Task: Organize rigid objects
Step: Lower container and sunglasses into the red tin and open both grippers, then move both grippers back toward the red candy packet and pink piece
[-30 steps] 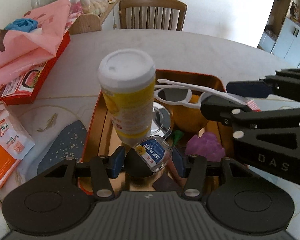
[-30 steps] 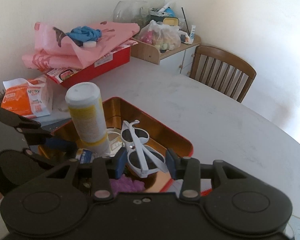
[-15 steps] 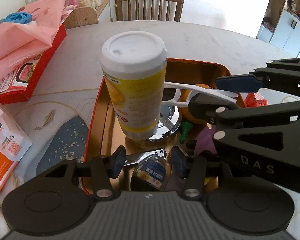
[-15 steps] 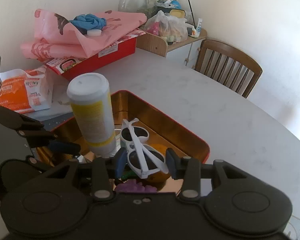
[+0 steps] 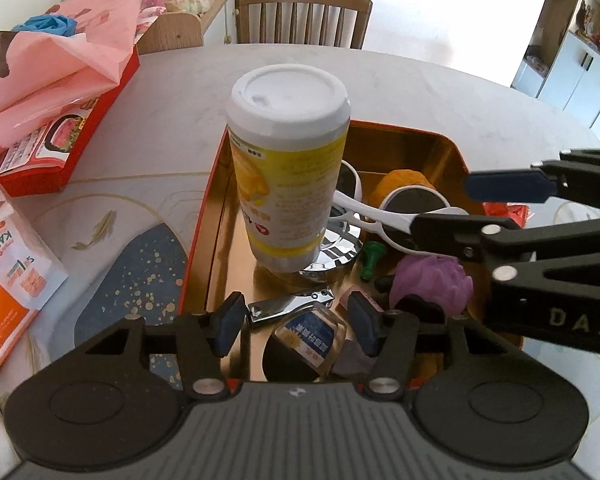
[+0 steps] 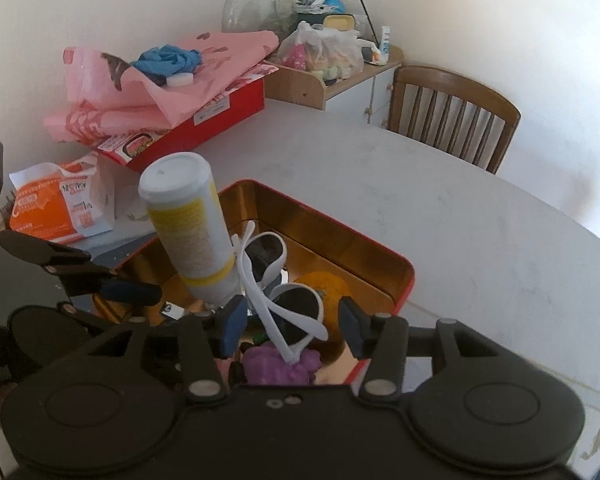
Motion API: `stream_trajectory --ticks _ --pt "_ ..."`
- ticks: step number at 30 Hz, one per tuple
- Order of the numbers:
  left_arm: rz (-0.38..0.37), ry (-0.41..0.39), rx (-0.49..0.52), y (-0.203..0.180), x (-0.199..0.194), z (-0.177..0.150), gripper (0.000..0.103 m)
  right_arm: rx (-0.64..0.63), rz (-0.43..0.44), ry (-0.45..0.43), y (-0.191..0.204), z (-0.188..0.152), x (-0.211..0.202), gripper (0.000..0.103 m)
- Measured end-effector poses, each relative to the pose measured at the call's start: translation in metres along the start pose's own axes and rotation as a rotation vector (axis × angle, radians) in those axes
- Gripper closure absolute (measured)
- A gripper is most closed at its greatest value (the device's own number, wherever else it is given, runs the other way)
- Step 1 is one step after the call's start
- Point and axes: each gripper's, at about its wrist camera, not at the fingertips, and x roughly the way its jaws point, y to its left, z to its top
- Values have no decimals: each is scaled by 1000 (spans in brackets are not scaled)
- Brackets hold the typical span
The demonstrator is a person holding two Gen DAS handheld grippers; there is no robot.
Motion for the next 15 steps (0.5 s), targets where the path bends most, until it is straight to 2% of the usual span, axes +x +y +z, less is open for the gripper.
stream_trajectory --ticks 4,15 --pt "-14 -20 -7 -1 -9 -1 41 36 3 -1 -6 -5 -9 52" --pt "-40 -94 8 -18 -41 -3 37 111 13 -40 -21 -17 -47 44"
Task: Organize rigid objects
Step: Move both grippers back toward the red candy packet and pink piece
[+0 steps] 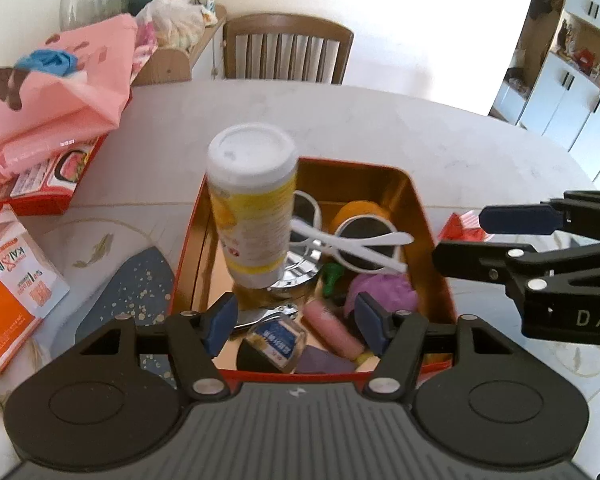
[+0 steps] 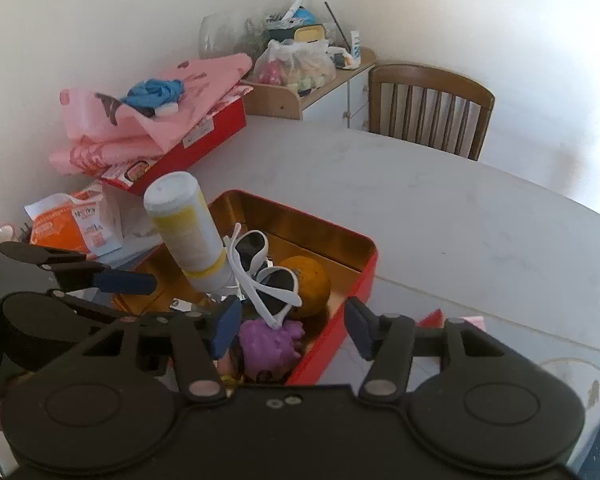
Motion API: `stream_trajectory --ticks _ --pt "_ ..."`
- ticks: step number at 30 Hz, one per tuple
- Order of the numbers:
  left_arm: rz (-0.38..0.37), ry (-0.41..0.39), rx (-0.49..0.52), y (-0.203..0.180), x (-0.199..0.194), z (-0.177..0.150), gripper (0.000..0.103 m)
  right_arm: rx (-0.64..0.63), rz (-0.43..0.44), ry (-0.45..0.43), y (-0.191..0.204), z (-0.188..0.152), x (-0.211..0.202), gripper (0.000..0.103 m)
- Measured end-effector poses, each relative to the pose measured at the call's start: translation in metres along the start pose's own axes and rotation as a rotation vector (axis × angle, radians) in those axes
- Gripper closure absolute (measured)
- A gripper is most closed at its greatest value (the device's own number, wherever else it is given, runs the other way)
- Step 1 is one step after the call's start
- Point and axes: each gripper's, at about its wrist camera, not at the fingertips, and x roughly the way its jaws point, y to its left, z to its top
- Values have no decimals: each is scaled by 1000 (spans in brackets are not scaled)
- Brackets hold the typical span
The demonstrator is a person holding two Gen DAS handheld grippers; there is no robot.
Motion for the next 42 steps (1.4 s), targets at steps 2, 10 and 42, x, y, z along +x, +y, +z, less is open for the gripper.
stream_trajectory --ticks 2,10,42 --pt "-3 -16 2 -4 -7 1 35 8 2 -9 -4 -3 -10 42" --pt "-14 -64 6 -28 -25 3 34 54 -6 -46 -29 -18 -46 38" --pt "-6 -112 -81 -182 17 17 19 88 -51 -35 -193 -75 -97 0"
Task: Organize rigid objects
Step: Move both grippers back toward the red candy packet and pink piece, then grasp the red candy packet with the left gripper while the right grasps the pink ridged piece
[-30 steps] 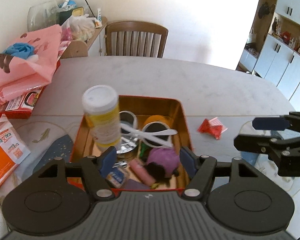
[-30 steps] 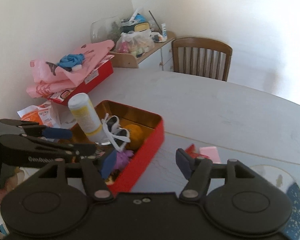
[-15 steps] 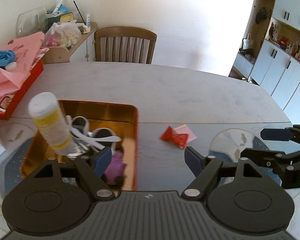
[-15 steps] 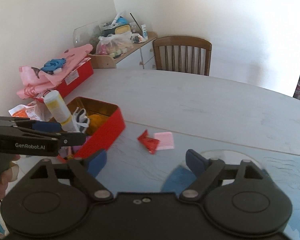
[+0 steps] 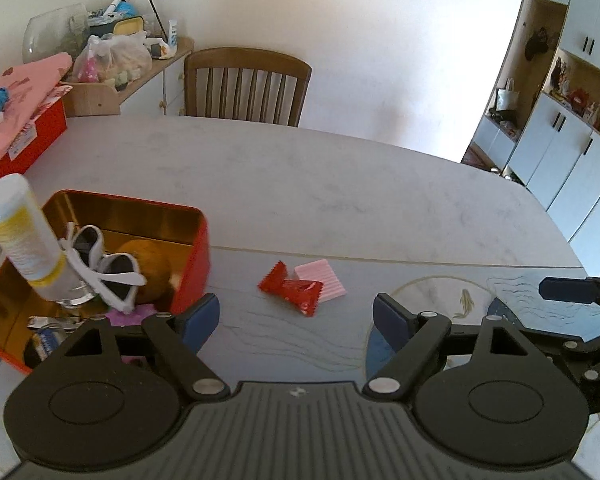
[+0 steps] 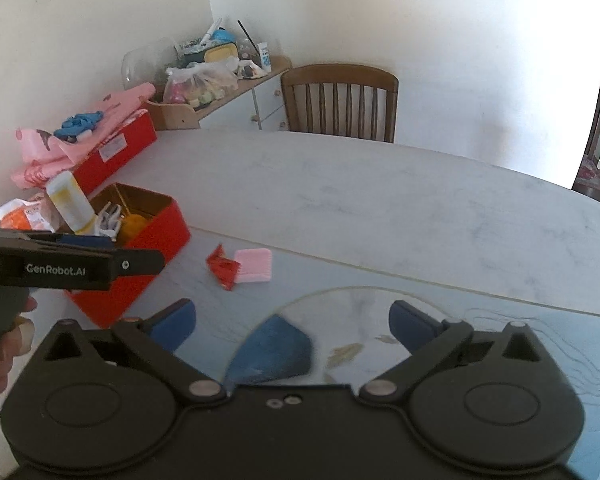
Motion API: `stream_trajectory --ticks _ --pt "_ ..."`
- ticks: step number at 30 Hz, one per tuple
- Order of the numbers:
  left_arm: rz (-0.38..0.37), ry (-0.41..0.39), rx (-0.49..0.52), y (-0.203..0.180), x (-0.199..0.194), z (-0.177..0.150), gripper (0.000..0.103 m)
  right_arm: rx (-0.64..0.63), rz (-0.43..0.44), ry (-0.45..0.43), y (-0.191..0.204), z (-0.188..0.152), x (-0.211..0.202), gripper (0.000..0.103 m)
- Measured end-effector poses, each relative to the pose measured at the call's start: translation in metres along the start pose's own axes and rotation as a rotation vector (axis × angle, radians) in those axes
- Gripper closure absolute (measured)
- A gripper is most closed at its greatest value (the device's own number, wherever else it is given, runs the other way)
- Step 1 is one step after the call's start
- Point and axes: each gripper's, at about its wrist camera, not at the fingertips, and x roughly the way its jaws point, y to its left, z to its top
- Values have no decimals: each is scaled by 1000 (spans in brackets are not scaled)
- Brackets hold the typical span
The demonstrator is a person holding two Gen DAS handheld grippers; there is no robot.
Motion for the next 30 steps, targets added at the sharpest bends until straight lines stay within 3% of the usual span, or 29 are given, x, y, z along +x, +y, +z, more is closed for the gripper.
stream_trajectory --ticks 17,30 --pt "125 78 -40 -17 66 -2 19 -60 32 78 -36 -4 33 0" --pt "165 104 -127 -11 100 5 19 -161 104 139 -36 3 73 3"
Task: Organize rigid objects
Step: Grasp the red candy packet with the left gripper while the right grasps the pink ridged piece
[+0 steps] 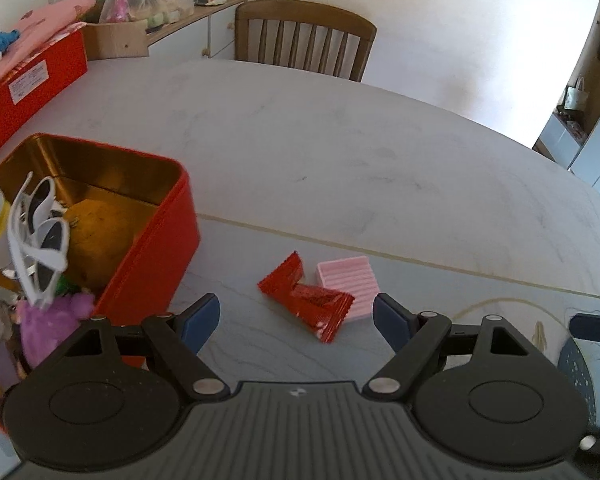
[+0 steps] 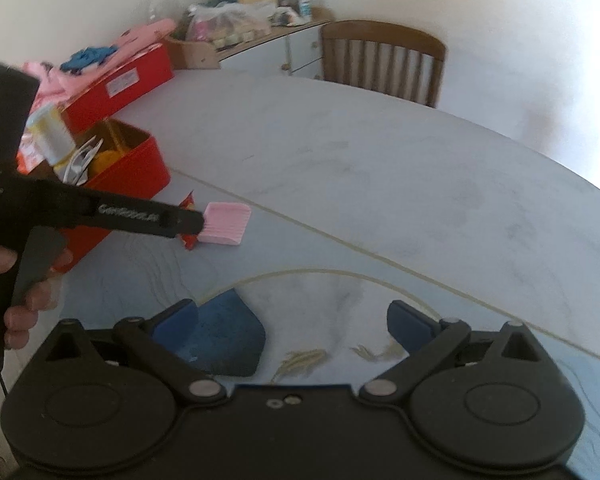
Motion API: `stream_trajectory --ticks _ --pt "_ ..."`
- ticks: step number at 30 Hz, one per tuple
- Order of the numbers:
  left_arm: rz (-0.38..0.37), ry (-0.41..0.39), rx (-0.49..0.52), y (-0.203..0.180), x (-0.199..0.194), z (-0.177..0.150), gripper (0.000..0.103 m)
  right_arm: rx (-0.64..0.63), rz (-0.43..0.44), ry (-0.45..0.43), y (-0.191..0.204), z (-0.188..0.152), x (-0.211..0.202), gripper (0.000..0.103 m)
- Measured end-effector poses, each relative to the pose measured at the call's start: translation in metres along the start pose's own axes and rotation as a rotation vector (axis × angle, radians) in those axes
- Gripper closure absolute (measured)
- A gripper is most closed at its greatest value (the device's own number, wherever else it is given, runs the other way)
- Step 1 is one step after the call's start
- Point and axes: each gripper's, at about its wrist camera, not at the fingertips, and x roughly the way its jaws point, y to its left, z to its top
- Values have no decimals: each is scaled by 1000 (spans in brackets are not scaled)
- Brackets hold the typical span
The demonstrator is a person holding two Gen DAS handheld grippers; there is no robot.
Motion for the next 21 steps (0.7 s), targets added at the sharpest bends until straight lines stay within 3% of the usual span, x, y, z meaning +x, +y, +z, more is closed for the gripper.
stream_trajectory --ticks 9,19,21 --pt "-16 21 -32 4 17 4 24 -123 58 33 8 14 29 9" --pt "-62 26 -62 16 17 4 68 -247 115 27 24 30 55 13" --pt "-67 24 -60 16 15 4 72 -283 128 26 28 34 60 14"
